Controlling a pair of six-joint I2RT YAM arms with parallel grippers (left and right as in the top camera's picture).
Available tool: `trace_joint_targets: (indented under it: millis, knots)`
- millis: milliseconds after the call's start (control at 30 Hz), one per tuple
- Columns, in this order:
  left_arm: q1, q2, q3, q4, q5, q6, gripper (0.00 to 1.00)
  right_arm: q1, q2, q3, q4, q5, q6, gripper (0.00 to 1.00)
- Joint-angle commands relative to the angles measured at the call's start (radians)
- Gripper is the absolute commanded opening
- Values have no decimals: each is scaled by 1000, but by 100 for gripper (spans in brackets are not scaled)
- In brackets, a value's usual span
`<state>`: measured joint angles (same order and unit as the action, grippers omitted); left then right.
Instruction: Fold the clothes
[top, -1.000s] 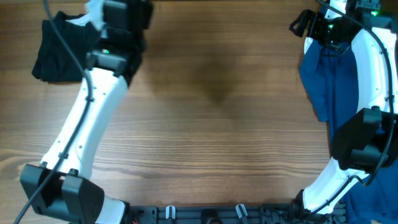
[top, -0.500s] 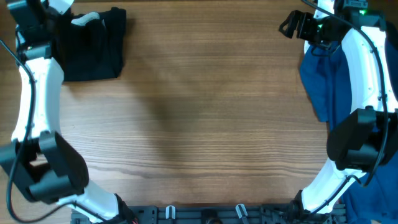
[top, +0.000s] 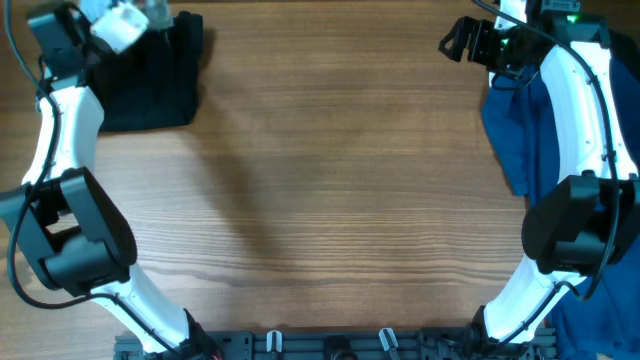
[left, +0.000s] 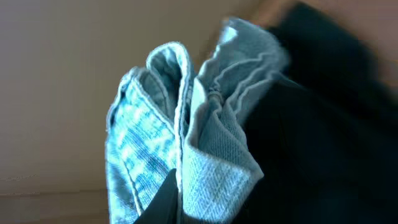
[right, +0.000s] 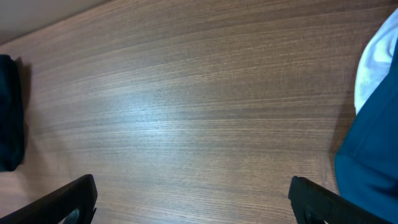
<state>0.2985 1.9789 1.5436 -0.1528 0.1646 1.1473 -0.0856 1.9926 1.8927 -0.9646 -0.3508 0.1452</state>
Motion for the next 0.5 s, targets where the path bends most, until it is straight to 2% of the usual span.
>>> trace_joint_targets:
  millis: [0, 33, 133, 167, 200, 300, 367, 400, 467]
  knots:
    - [-15, -4, 16, -190, 26, 24, 34, 4, 18, -6, 3, -7, 13, 100]
    - [-18, -4, 16, -262, 45, 23, 100, 4, 18, -6, 5, -7, 13, 100]
    - [-32, -4, 16, -409, 187, 20, 100, 5, 18, -6, 13, -9, 16, 100]
    - [-37, -4, 16, -430, 235, -2, 100, 6, 18, -6, 14, -9, 16, 100]
    - [-47, -4, 16, -444, 306, -82, 100, 8, 18, -6, 13, -9, 16, 100]
    - [-84, -4, 16, -428, 446, -507, 100, 11, 18, -6, 10, -8, 15, 100]
    - [-106, -4, 16, -409, 456, -765, 100, 11, 18, -6, 12, -9, 16, 100]
    - [-123, -13, 16, -395, 457, -938, 100, 11, 18, -6, 12, -8, 13, 100]
    - [-138, -23, 16, -388, 457, -1026, 100, 11, 18, -6, 12, -8, -6, 99]
